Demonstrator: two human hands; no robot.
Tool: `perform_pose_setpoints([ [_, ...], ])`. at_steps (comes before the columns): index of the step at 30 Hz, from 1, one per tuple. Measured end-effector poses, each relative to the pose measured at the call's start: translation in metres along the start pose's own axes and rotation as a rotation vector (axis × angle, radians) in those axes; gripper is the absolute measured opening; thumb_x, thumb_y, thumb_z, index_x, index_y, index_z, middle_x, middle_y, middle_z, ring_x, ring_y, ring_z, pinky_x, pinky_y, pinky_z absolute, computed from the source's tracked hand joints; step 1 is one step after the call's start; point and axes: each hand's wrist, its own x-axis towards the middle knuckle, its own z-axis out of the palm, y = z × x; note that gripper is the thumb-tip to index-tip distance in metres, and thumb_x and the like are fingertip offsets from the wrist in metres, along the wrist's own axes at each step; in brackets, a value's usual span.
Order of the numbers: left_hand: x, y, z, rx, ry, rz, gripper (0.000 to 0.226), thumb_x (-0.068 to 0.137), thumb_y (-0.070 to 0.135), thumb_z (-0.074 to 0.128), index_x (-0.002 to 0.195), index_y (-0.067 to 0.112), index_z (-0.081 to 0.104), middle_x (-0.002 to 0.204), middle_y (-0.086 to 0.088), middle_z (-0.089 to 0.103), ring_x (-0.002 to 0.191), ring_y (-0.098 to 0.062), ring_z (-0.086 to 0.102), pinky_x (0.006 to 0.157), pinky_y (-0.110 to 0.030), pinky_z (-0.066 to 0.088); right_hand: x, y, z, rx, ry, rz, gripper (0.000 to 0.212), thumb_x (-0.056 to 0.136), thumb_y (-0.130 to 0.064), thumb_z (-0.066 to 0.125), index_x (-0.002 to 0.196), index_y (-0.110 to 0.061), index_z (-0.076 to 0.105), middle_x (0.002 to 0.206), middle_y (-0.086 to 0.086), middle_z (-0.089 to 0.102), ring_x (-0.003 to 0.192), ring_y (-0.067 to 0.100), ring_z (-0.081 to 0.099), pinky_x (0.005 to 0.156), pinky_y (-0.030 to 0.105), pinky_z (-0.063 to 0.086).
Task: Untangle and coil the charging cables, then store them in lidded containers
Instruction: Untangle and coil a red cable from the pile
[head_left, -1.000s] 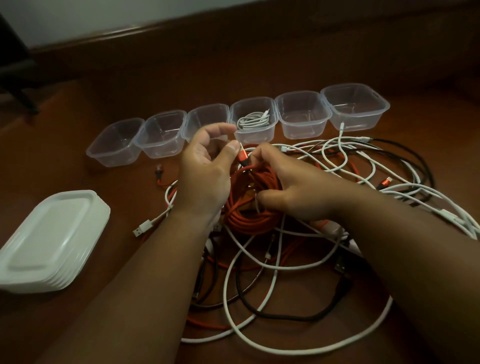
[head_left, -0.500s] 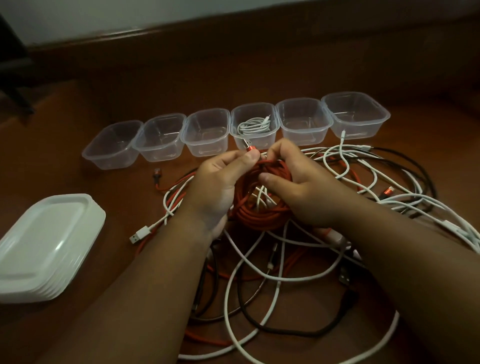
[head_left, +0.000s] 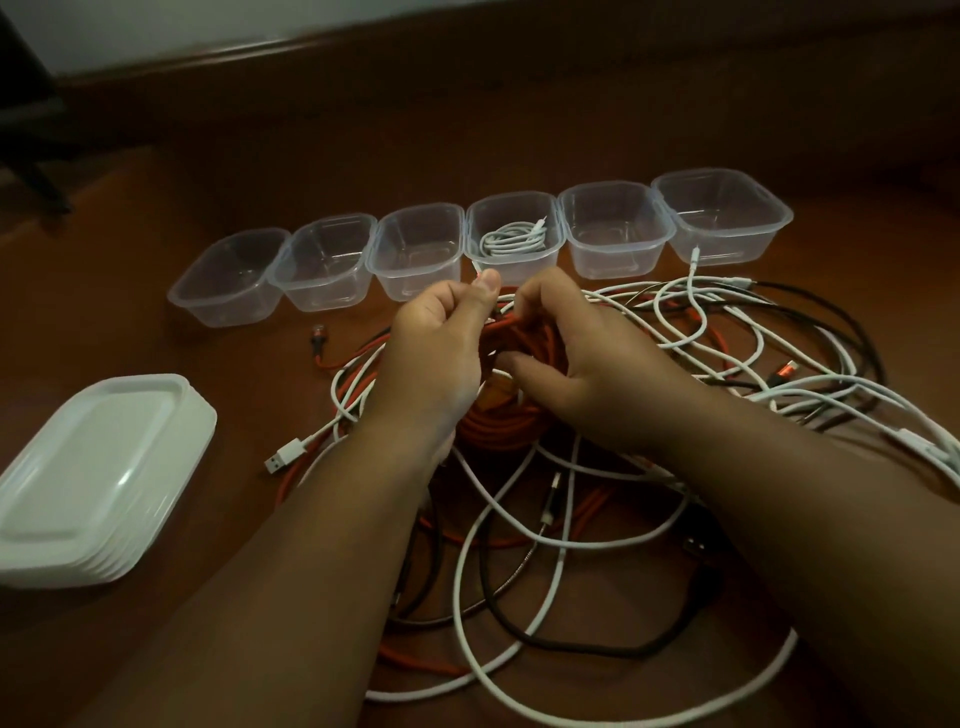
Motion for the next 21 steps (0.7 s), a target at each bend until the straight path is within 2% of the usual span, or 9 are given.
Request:
perform_pose_setpoints([
  [2, 0.001, -0.004, -0.001, 0.149, 0.025, 0.146, 0.032, 0.100, 0.045, 0.050, 0.094, 0.018, 0.066, 0.088, -0.014, 0.070, 0.086, -0.028, 0.069, 0.080, -0.053, 0.057, -0.002, -0.001, 0.002, 0.040, 0.003, 0.027, 0.032, 0.093, -0.028, 0.065, 0.107, -0.034, 0.037, 0.082, -0.011, 0.055, 0.074, -0.013, 0.056, 0.058, 0.007, 0.045],
  [6, -0.001, -0.005, -0.001, 0.283, 0.076, 0.381, 0.016, 0.103, 0.037, 0.047, 0.091, 0.030, 0.056, 0.074, 0.004, 0.061, 0.067, -0.002, 0.058, 0.060, -0.025, 0.050, -0.004, -0.002, 0.005, 0.262, 0.079, 0.137, 0.036, 0.091, -0.029, 0.069, 0.114, -0.029, 0.041, 0.095, -0.005, 0.068, 0.085, 0.004, 0.068, 0.070, 0.017, 0.057],
  [8, -0.005, -0.004, -0.002, 0.293, 0.095, 0.467, 0.016, 0.104, 0.033, 0.046, 0.093, 0.027, 0.055, 0.072, 0.007, 0.057, 0.065, -0.002, 0.055, 0.058, -0.023, 0.046, -0.005, -0.003, 0.006, 0.343, 0.066, 0.208, 0.032, 0.091, -0.030, 0.068, 0.118, -0.026, 0.051, 0.098, -0.005, 0.071, 0.087, 0.005, 0.070, 0.074, 0.024, 0.058],
  [9, -0.007, -0.003, -0.004, 0.295, 0.101, 0.481, 0.018, 0.104, 0.032, 0.045, 0.094, 0.021, 0.056, 0.070, 0.006, 0.055, 0.063, -0.003, 0.053, 0.058, -0.024, 0.045, -0.005, -0.004, 0.007, 0.296, 0.037, 0.216, 0.027, 0.092, -0.031, 0.066, 0.117, -0.026, 0.057, 0.099, -0.006, 0.070, 0.089, 0.006, 0.069, 0.079, 0.029, 0.058],
  [12, -0.012, 0.006, -0.005, 0.281, 0.057, 0.343, 0.029, 0.106, 0.036, 0.041, 0.096, 0.014, 0.058, 0.074, -0.001, 0.057, 0.066, -0.006, 0.052, 0.063, -0.029, 0.044, -0.007, -0.017, 0.007, 0.161, -0.001, 0.236, 0.024, 0.095, -0.029, 0.060, 0.119, -0.028, 0.061, 0.103, -0.008, 0.067, 0.096, 0.010, 0.064, 0.087, 0.036, 0.053],
  [15, -0.020, 0.029, -0.005, 0.232, 0.029, 0.159, 0.035, 0.105, 0.041, 0.037, 0.091, 0.017, 0.059, 0.080, 0.001, 0.060, 0.075, -0.011, 0.056, 0.071, -0.032, 0.045, -0.012, -0.039, -0.001, 0.092, 0.014, 0.230, 0.024, 0.097, -0.024, 0.057, 0.121, -0.025, 0.057, 0.101, -0.004, 0.064, 0.092, 0.011, 0.062, 0.083, 0.034, 0.053],
  [18, -0.037, 0.056, -0.011, 0.196, -0.007, 0.132, 0.035, 0.101, 0.049, 0.039, 0.085, 0.023, 0.058, 0.082, 0.000, 0.061, 0.083, -0.017, 0.060, 0.083, -0.042, 0.050, -0.029, -0.068, -0.014, 0.033, 0.017, 0.169, 0.018, 0.098, -0.023, 0.057, 0.115, -0.027, 0.054, 0.096, -0.004, 0.064, 0.088, 0.012, 0.063, 0.079, 0.032, 0.054],
  [19, -0.045, 0.065, -0.014, 0.185, -0.026, 0.122, 0.036, 0.098, 0.053, 0.040, 0.089, 0.024, 0.060, 0.089, -0.002, 0.064, 0.091, -0.020, 0.062, 0.090, -0.048, 0.050, -0.036, -0.078, -0.019, 0.014, 0.004, 0.151, 0.017, 0.098, -0.023, 0.057, 0.114, -0.029, 0.054, 0.094, -0.007, 0.064, 0.086, 0.009, 0.062, 0.076, 0.028, 0.053],
  [21, -0.066, 0.083, -0.020, 0.177, -0.046, 0.077, 0.043, 0.096, 0.056, 0.040, 0.112, 0.023, 0.063, 0.110, -0.008, 0.066, 0.109, -0.027, 0.061, 0.100, -0.054, 0.046, -0.050, -0.100, -0.028, -0.052, -0.039, 0.132, 0.015, 0.098, -0.026, 0.058, 0.111, -0.031, 0.052, 0.091, -0.011, 0.061, 0.083, 0.003, 0.061, 0.072, 0.020, 0.050],
])
